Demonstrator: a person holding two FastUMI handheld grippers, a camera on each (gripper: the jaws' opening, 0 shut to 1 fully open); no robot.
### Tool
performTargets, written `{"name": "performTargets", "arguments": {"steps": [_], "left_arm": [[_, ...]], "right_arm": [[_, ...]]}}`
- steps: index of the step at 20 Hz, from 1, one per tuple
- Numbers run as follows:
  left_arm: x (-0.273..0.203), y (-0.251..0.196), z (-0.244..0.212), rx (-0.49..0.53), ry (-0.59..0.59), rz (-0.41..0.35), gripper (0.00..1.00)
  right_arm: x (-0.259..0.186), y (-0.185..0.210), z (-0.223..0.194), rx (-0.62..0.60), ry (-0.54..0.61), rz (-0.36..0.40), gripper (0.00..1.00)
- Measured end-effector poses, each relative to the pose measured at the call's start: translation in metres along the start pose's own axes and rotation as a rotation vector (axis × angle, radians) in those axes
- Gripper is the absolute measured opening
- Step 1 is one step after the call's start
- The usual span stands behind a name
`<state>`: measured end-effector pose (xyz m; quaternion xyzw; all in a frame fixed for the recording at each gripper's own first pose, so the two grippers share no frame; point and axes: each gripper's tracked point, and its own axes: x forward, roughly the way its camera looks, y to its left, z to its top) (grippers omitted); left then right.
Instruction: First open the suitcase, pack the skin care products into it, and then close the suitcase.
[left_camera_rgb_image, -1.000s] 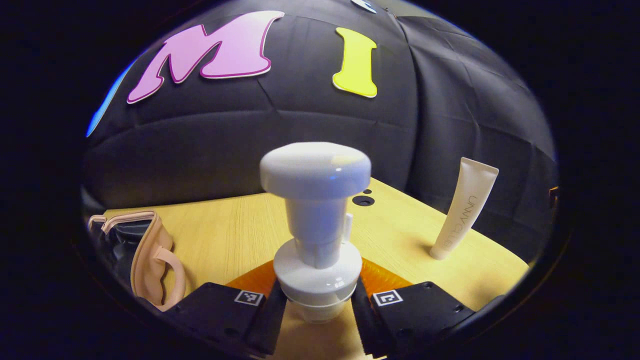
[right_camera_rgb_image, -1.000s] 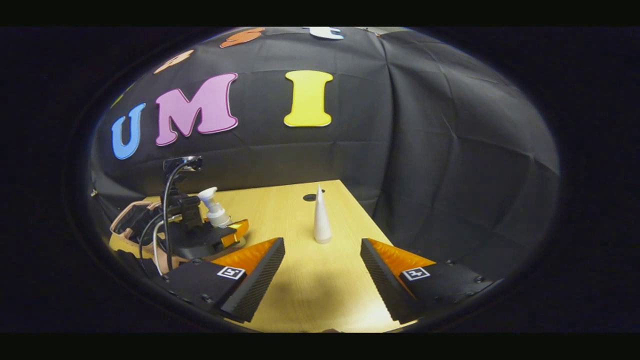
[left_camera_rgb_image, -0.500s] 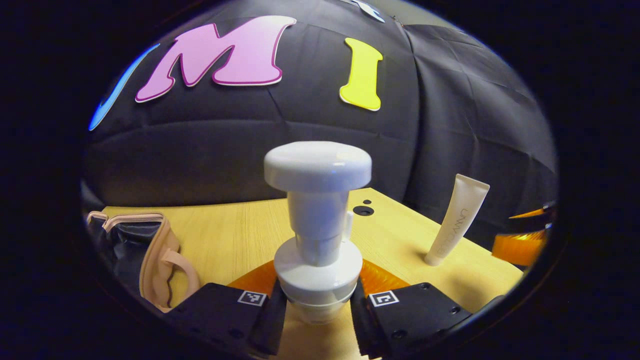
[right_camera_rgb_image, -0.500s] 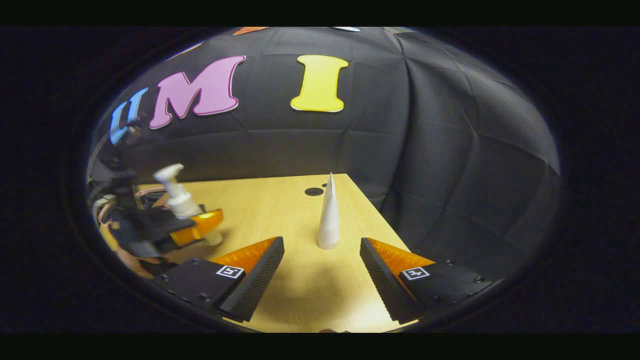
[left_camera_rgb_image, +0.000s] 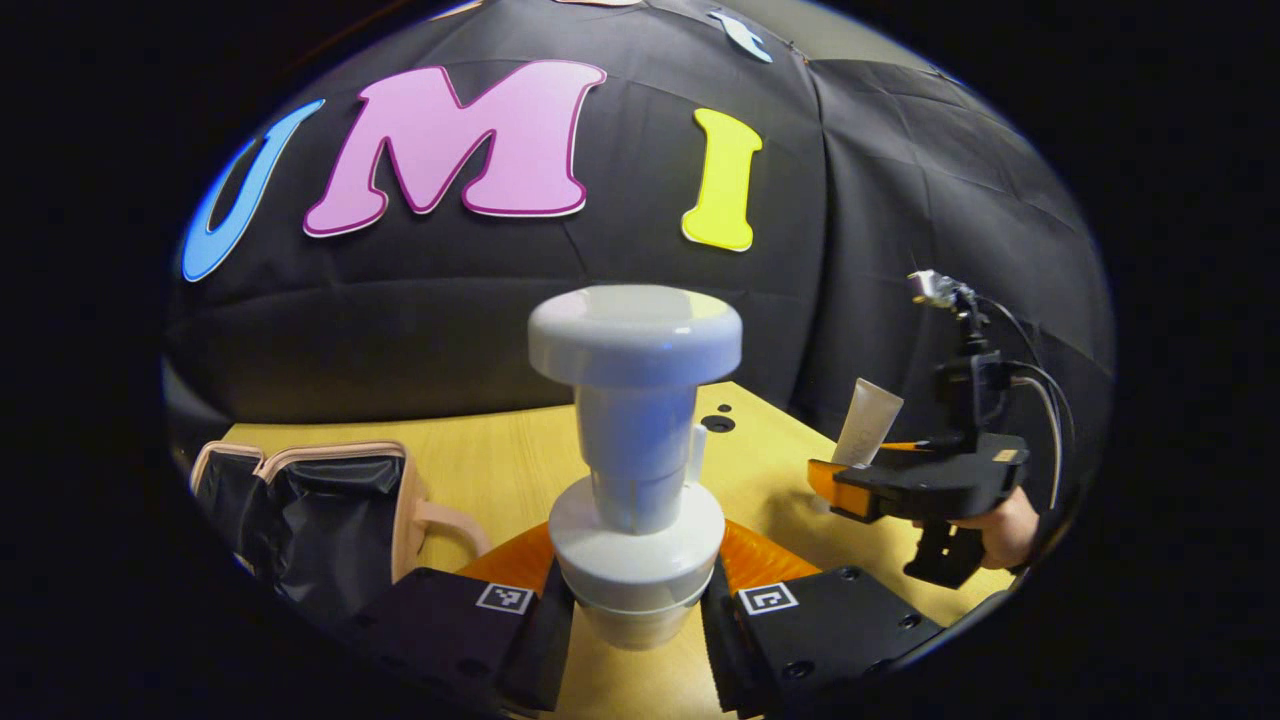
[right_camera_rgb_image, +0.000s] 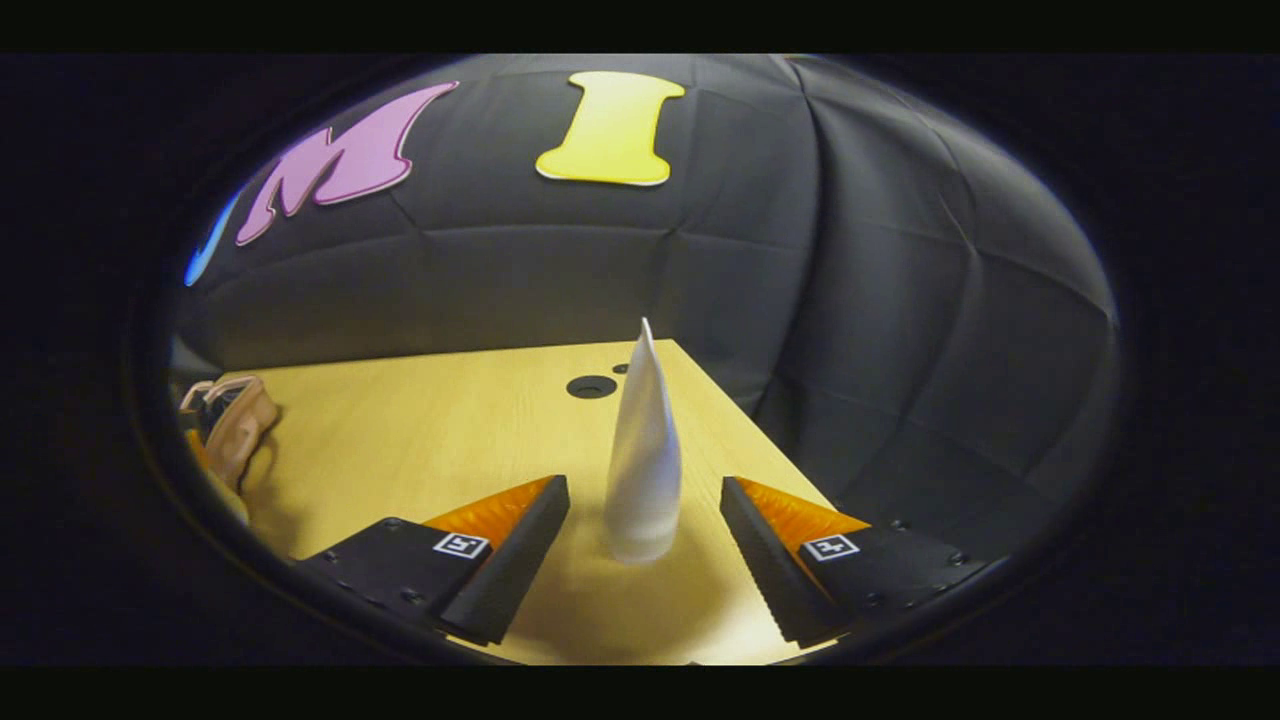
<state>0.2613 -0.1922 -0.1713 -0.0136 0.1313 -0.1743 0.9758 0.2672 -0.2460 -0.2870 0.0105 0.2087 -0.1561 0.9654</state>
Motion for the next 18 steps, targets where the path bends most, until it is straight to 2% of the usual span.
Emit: {"name": "performTargets", "arguments": {"steps": [2, 4, 5, 7, 10, 14, 18], "left_arm": [[-0.006, 0.008, -0.005, -0.015, 0.016, 0.018, 0.59], [-0.008, 0.018, -0.007, -0.026, 0.021, 0.041, 0.60], [-0.009, 0.022, -0.007, -0.029, 0.021, 0.049, 0.63], [-0.009, 0.028, -0.007, -0.034, 0.021, 0.060, 0.60], [-0.011, 0.038, -0.007, -0.058, 0.021, 0.077, 0.59], [-0.024, 0.053, -0.003, -0.090, 0.016, 0.098, 0.60], [-0.042, 0.080, 0.018, -0.132, 0.027, 0.145, 0.60]], "right_arm": [[0.011, 0.003, 0.000, -0.016, -0.001, -0.001, 0.96], [0.021, 0.004, -0.004, -0.025, 0.017, 0.001, 0.73], [0.025, 0.004, -0.005, -0.022, 0.029, 0.001, 0.63], [0.027, 0.006, -0.004, -0.009, 0.024, 0.020, 0.45], [0.025, 0.010, -0.004, -0.040, 0.027, 0.045, 0.31], [0.004, 0.024, -0.006, -0.098, 0.046, 0.098, 0.29], [-0.038, 0.053, 0.027, -0.139, -0.028, 0.166, 0.29]]}}
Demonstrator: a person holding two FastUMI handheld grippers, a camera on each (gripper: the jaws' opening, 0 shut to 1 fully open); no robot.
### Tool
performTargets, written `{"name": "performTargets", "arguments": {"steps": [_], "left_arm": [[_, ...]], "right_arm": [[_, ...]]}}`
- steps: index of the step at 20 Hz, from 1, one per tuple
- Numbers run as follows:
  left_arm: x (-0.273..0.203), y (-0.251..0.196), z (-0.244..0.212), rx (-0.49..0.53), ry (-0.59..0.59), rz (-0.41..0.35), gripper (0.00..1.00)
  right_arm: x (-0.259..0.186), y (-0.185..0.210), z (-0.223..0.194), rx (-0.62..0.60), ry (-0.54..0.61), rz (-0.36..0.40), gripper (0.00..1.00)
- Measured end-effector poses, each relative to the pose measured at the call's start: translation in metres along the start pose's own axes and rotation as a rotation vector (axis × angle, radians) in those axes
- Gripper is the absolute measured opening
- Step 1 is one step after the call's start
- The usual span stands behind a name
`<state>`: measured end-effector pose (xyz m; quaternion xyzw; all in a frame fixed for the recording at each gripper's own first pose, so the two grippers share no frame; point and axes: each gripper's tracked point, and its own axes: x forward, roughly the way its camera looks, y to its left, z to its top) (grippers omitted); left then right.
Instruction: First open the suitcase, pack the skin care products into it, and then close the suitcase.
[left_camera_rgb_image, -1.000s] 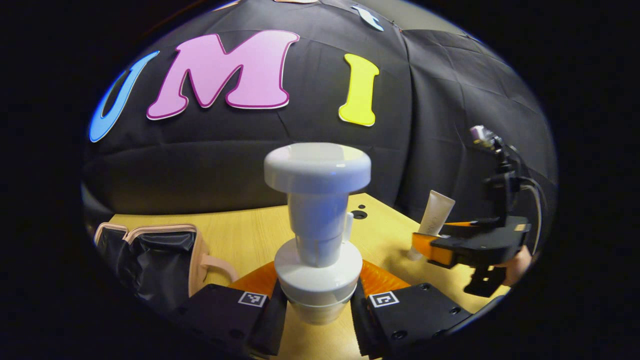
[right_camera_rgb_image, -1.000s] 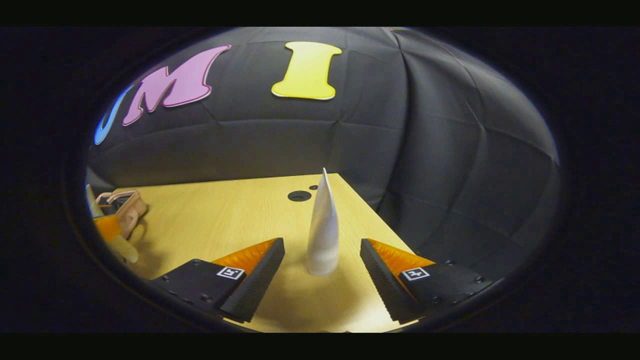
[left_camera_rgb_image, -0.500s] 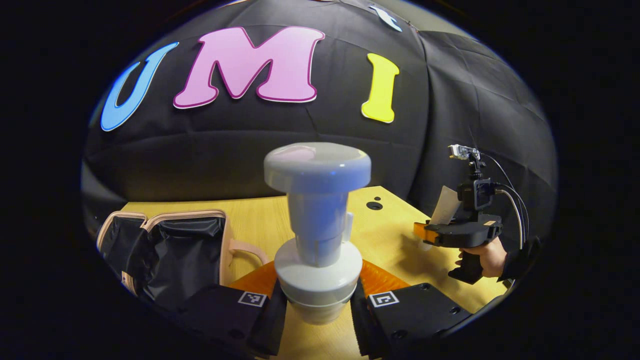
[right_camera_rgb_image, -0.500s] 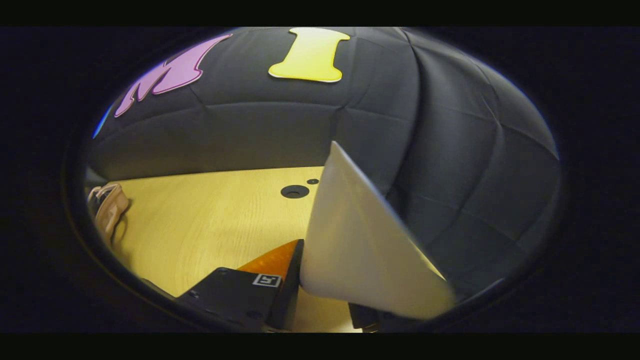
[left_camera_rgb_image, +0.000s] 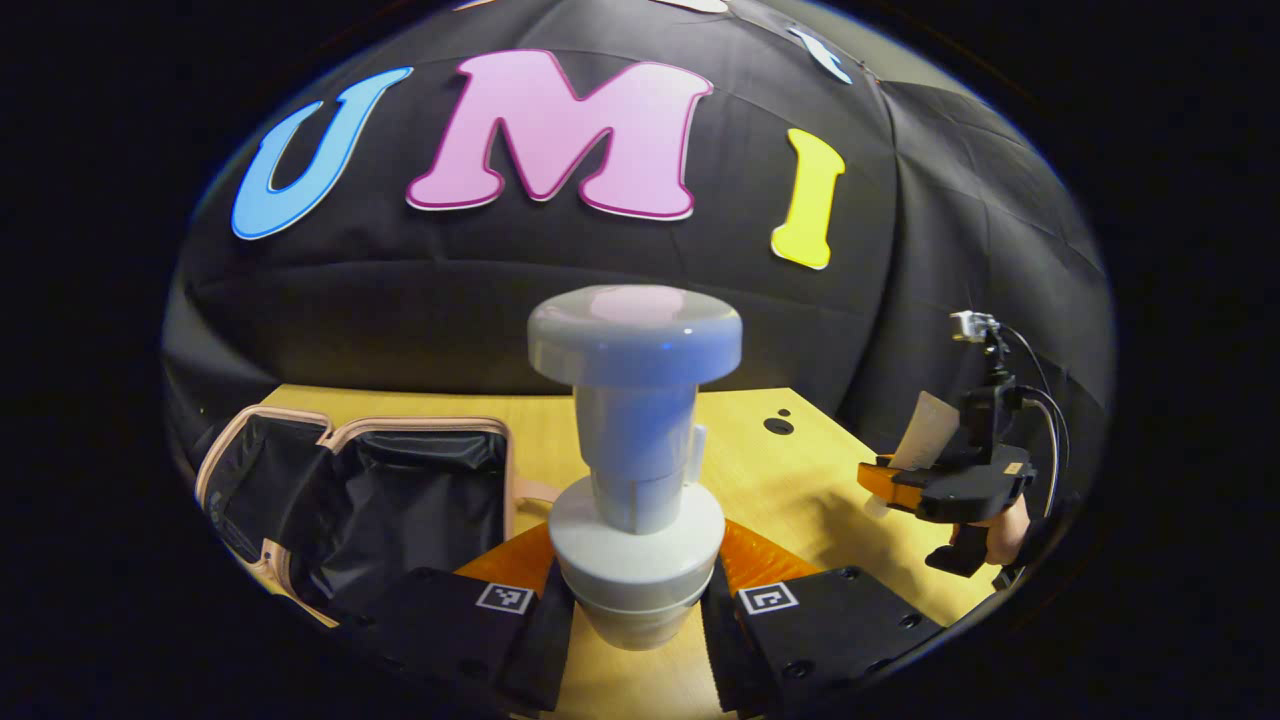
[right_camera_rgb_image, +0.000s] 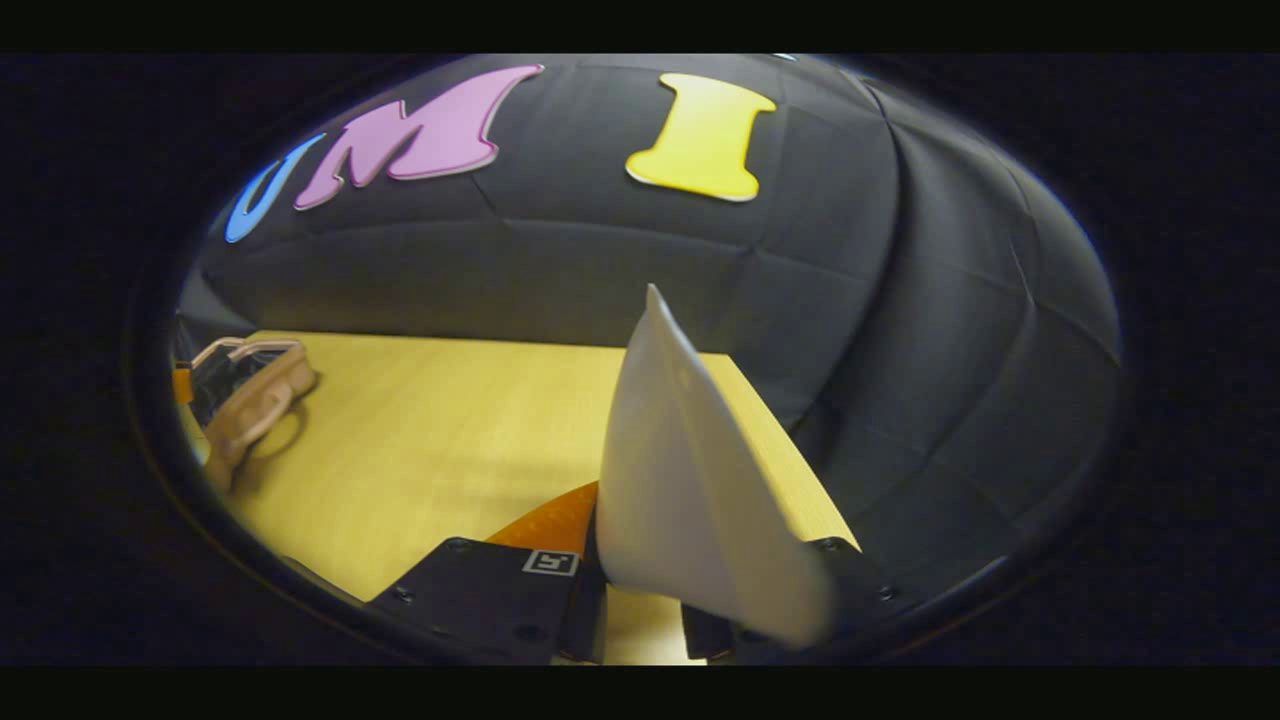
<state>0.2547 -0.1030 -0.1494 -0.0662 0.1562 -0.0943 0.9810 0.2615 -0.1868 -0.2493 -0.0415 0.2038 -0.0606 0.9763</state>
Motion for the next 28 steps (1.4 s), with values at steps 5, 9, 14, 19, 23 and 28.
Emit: {"name": "performTargets", "arguments": {"steps": [5, 9, 14, 19, 23, 28], "left_arm": [[-0.036, 0.084, 0.010, -0.022, 0.043, 0.067, 0.60], [-0.045, 0.133, 0.000, -0.038, 0.171, 0.108, 0.60], [-0.035, 0.172, -0.040, -0.057, 0.451, 0.042, 0.60], [-0.002, 0.195, -0.080, -0.129, 0.705, 0.071, 0.63], [0.026, 0.209, -0.104, -0.106, 0.810, 0.108, 0.60], [0.047, 0.211, -0.112, -0.090, 0.801, 0.110, 0.61]], "right_arm": [[-0.054, 0.063, 0.041, -0.027, -0.045, 0.133, 0.29], [-0.081, 0.124, 0.064, 0.031, -0.054, 0.253, 0.28], [-0.100, 0.171, 0.069, 0.045, -0.061, 0.348, 0.27], [-0.109, 0.182, 0.063, 0.006, -0.056, 0.395, 0.27], [-0.118, 0.196, 0.062, 0.058, -0.019, 0.434, 0.27], [-0.129, 0.233, 0.063, 0.083, 0.001, 0.491, 0.26]]}}
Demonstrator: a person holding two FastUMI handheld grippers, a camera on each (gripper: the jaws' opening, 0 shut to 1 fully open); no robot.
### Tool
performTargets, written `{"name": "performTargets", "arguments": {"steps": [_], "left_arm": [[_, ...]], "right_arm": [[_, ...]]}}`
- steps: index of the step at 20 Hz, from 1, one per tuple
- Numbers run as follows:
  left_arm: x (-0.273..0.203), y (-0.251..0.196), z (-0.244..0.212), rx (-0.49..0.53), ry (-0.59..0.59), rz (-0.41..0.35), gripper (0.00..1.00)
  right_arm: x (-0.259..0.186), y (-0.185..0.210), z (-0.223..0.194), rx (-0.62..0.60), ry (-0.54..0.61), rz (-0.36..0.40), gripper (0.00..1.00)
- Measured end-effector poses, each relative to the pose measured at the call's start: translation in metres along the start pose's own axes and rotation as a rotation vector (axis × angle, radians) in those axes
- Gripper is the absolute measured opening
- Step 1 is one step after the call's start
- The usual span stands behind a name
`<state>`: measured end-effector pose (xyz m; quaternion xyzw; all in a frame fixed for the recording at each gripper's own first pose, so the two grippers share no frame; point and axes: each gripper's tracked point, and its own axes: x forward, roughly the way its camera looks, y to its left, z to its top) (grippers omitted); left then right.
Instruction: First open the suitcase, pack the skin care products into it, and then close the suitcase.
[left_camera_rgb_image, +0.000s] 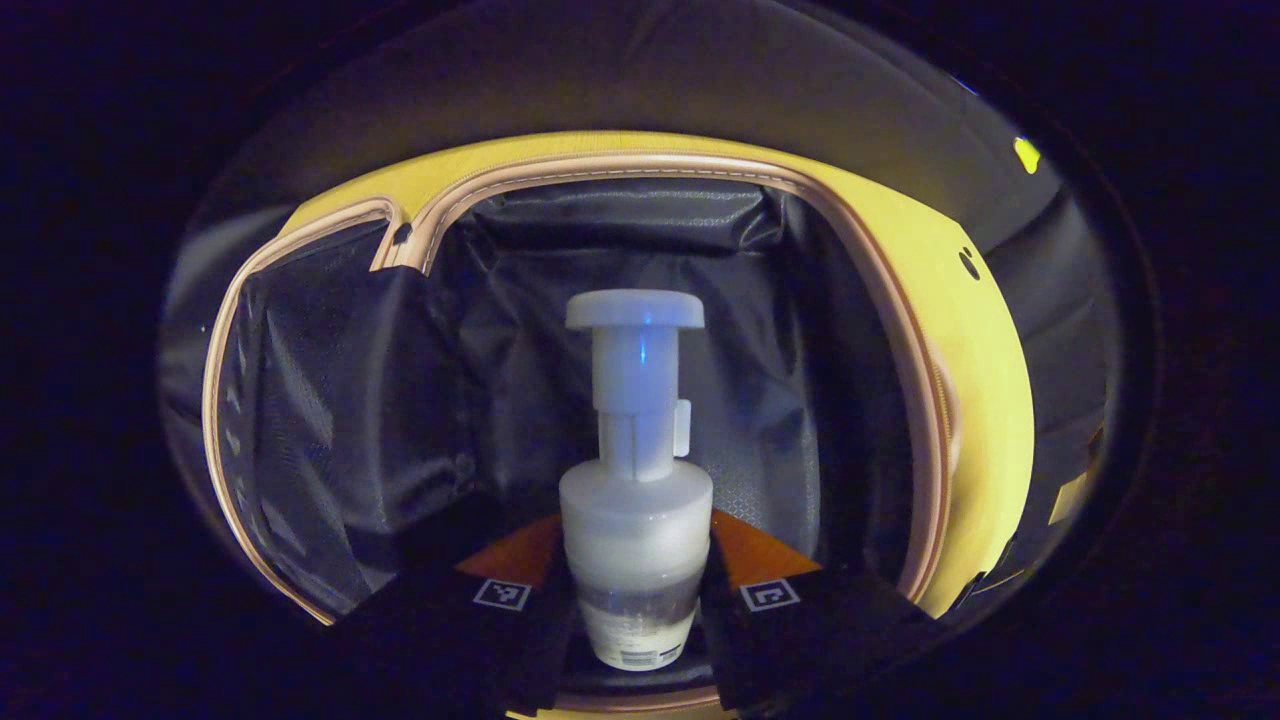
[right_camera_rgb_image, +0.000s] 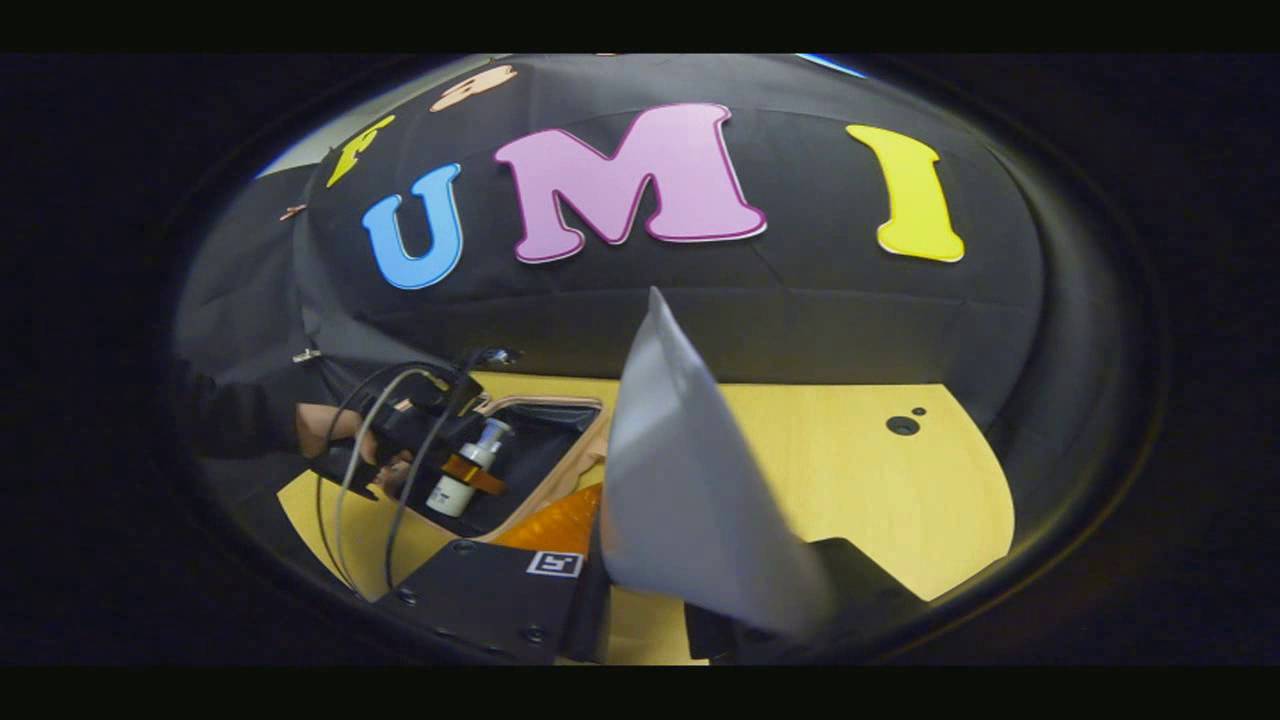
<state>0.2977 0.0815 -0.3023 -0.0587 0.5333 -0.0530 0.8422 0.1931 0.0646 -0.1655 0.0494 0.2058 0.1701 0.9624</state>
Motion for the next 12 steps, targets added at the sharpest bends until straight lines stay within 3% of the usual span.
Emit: {"name": "performTargets", "arguments": {"steps": [4, 5, 7, 12], "left_arm": [[-0.024, 0.004, 0.006, -0.074, -0.100, 0.009, 0.67], [-0.036, 0.005, 0.005, -0.097, -0.143, 0.004, 0.86], [-0.068, 0.010, 0.012, -0.138, -0.258, -0.005, 0.94], [-0.166, 0.049, 0.001, -0.128, -0.496, 0.093, 0.97]], "right_arm": [[0.018, 0.033, 0.006, 0.067, 0.027, 0.034, 0.26], [0.026, 0.039, 0.010, 0.071, 0.027, 0.038, 0.26], [0.037, 0.053, 0.013, 0.052, 0.040, 0.053, 0.26], [0.074, 0.080, 0.004, 0.087, 0.127, 0.052, 0.26]]}}
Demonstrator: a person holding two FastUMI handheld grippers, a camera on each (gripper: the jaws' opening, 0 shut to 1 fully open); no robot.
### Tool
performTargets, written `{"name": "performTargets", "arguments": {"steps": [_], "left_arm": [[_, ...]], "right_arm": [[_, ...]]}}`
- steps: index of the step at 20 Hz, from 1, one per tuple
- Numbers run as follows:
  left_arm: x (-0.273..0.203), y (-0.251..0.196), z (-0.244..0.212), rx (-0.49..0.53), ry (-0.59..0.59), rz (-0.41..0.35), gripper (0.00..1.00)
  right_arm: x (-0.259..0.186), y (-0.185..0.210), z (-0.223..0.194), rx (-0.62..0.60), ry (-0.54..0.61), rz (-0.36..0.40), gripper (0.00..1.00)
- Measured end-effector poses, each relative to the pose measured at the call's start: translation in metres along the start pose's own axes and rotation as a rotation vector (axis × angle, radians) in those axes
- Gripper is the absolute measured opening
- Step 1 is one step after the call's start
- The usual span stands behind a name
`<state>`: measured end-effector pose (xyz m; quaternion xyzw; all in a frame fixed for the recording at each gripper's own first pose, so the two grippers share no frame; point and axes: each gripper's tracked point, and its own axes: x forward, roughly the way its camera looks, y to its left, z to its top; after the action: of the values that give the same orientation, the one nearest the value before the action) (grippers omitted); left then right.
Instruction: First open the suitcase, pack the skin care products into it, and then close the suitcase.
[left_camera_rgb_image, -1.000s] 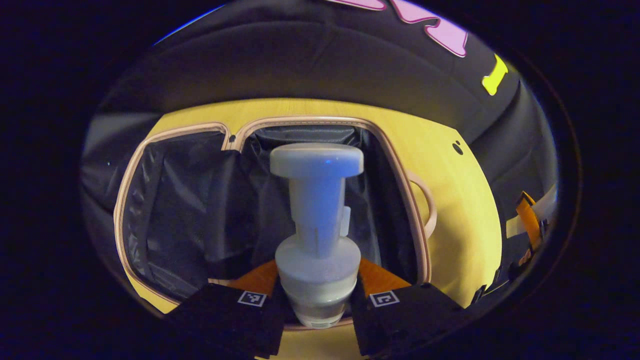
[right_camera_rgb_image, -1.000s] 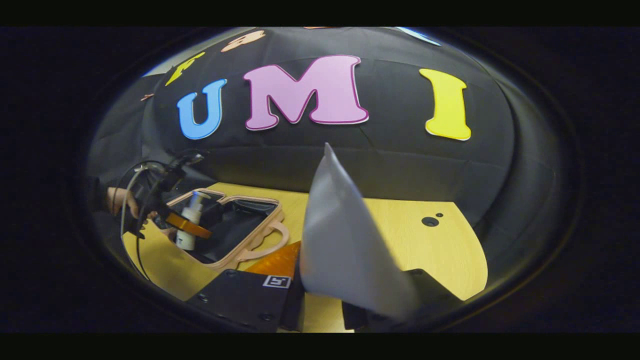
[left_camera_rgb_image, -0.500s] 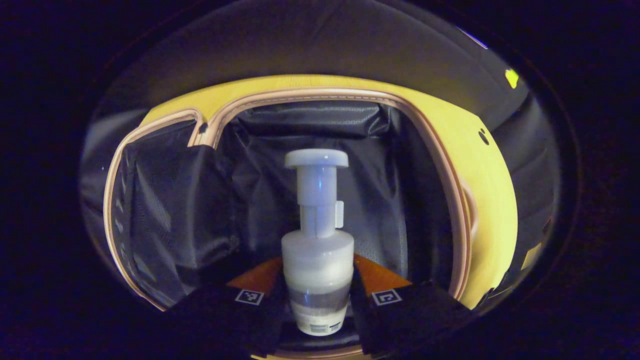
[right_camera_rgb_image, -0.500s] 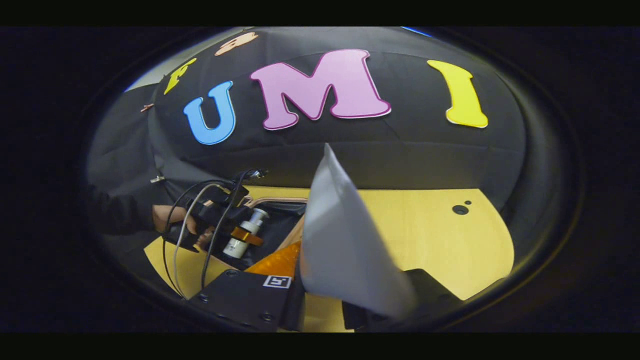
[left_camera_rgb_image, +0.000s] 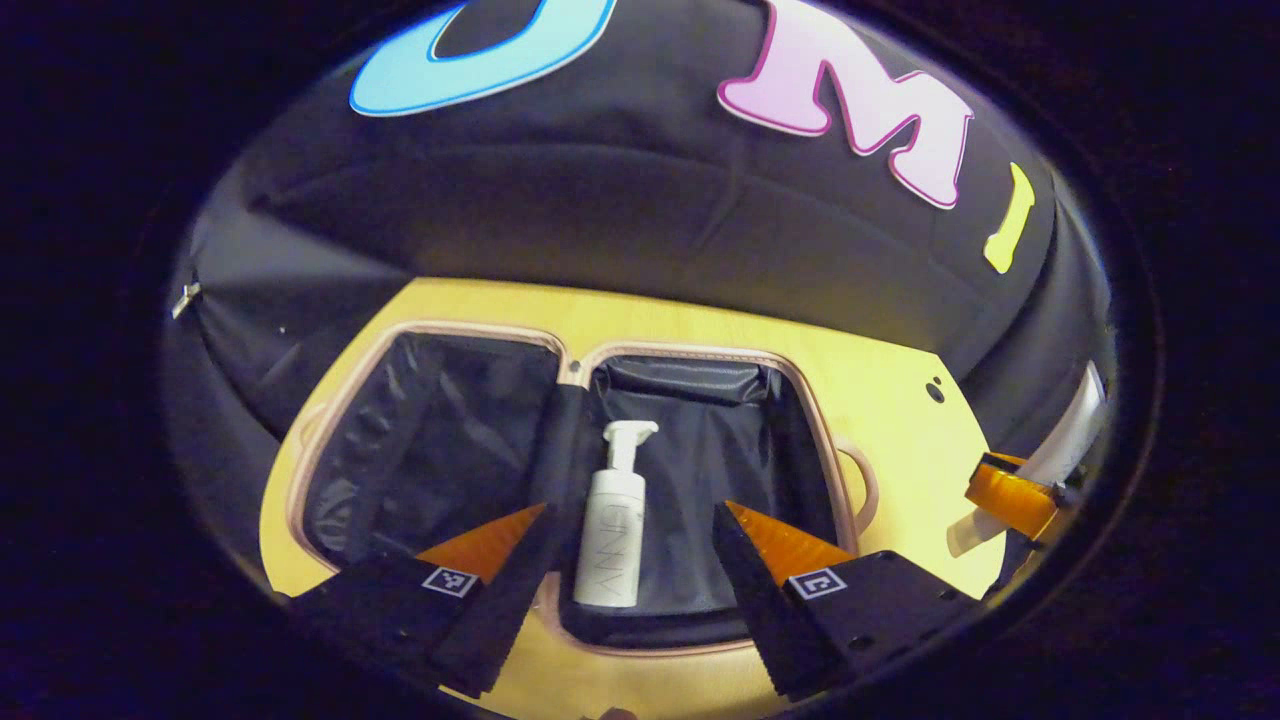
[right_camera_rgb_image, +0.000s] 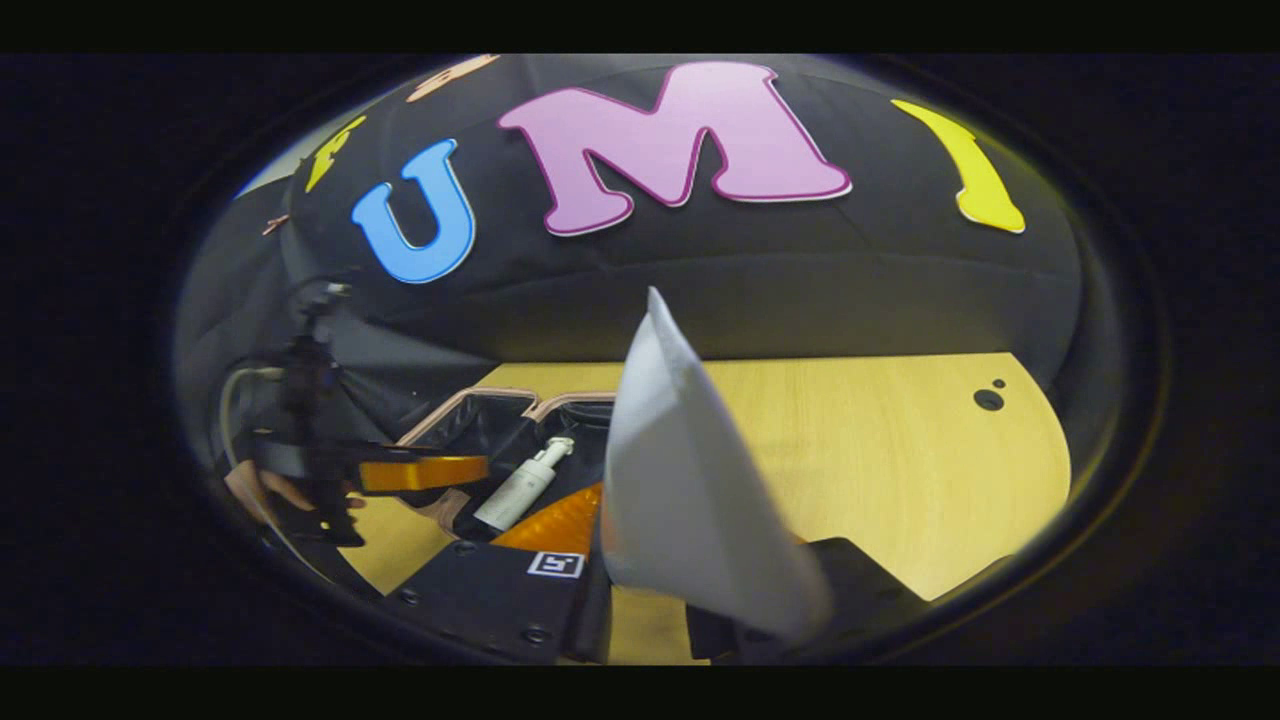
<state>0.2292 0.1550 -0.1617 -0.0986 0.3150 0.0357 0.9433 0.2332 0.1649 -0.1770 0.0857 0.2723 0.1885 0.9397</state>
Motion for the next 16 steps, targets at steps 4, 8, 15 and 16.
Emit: {"name": "performTargets", "arguments": {"steps": [4, 8, 15, 16], "left_arm": [[-0.062, 0.024, -0.014, -0.079, -0.065, -0.013, 0.96], [-0.096, 0.049, -0.059, -0.187, -0.039, -0.010, 0.97], [-0.131, 0.097, -0.094, -0.248, -0.030, 0.049, 0.97], [-0.133, 0.100, -0.095, -0.252, -0.034, 0.054, 0.97]], "right_arm": [[0.036, 0.030, -0.011, -0.038, 0.060, 0.001, 0.26], [0.073, 0.063, -0.042, 0.077, 0.190, 0.021, 0.26], [0.108, 0.052, -0.115, 0.117, 0.424, -0.092, 0.24], [0.112, 0.050, -0.119, 0.132, 0.444, -0.113, 0.24]]}}
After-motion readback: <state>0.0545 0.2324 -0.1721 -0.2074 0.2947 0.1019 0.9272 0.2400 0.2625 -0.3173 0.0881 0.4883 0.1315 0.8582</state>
